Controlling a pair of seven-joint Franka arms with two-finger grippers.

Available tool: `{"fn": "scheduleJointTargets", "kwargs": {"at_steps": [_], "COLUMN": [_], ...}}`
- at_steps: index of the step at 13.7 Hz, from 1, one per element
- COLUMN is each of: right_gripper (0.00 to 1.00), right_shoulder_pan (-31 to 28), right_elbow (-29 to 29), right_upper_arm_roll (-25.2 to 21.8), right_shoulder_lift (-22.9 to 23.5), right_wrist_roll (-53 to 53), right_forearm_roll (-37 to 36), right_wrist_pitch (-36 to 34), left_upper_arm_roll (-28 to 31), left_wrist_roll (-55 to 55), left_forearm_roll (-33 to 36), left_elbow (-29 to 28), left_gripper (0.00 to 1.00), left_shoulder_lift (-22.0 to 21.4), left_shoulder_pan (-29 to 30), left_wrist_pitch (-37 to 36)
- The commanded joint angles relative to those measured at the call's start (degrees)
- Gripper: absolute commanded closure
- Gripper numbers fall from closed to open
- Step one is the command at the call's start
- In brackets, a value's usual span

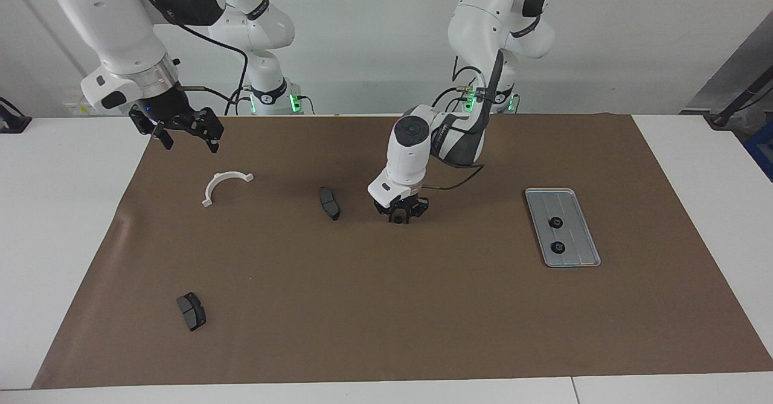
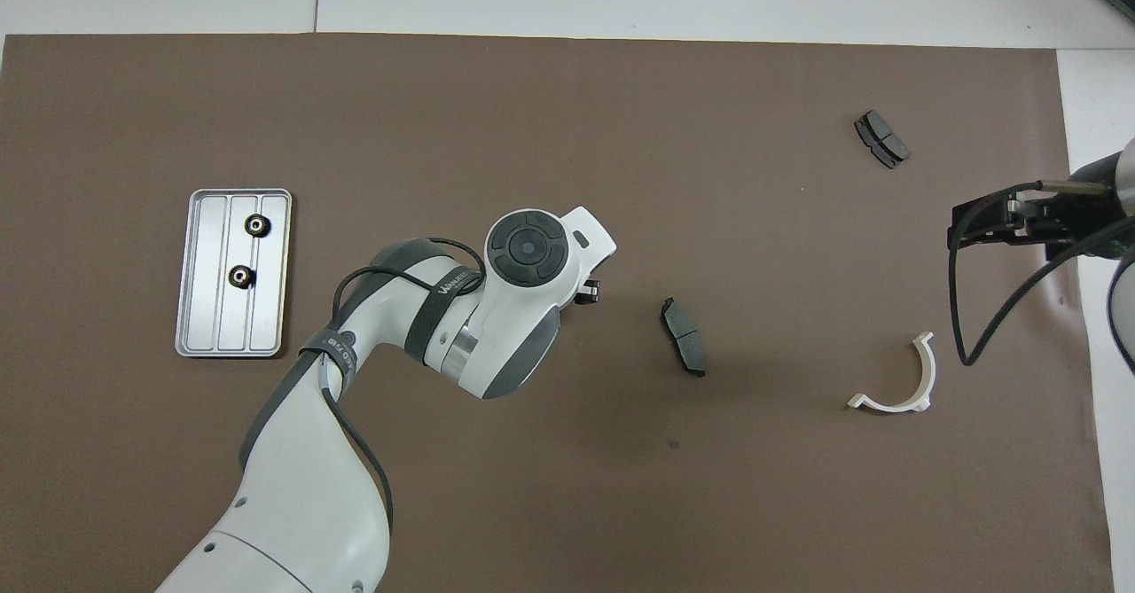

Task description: Pick bearing gear from pile to tray

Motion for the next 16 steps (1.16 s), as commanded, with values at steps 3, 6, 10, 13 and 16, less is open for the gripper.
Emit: {"fn": "scheduleJointTargets", "kwargs": {"at_steps": [3,6,10,13,16], "right_gripper": [0.0,0.0,0.0,0.0,0.0], "right_shoulder_pan": [3.6,3.3,-0.7,0.6,1.6], "right_elbow": [-1.8,-2.9,-1.3,-1.3,-1.7], "right_upper_arm_roll": [-5.9,-4.9,0.3,-0.3,-1.5], "right_shoulder_lift": [-2.2,-3.1,-3.0,-3.2,-3.3], "right_wrist_roll": [-4.5,-4.6,-4.5,-3.9,-3.9], "right_forearm_roll": [-0.1,-0.1,-0.3,-0.3,-0.3], "right_wrist_pitch": [0.3,-0.7,-0.5,-0.6,-0.5], "left_upper_arm_roll": [1.0,1.0,1.0,1.0,1.1], "left_wrist_roll": [-1.1,-1.0,-1.0,-0.9,-0.8], "left_forearm_roll": [1.5,1.5,1.5,2.1,2.2], "left_elbow": [-2.7,-2.7,-2.7,-2.7,-2.2], "left_gripper": [0.58,0.64,0.74,0.82,0.91], "left_shoulder_lift": [-2.1,-2.1,-2.1,-2.1,-2.1], "left_shoulder_pan": [-1.1,-1.1,-1.3,-1.3,-1.0], "left_wrist_pitch": [1.5,1.5,1.6,1.5,1.1]}}
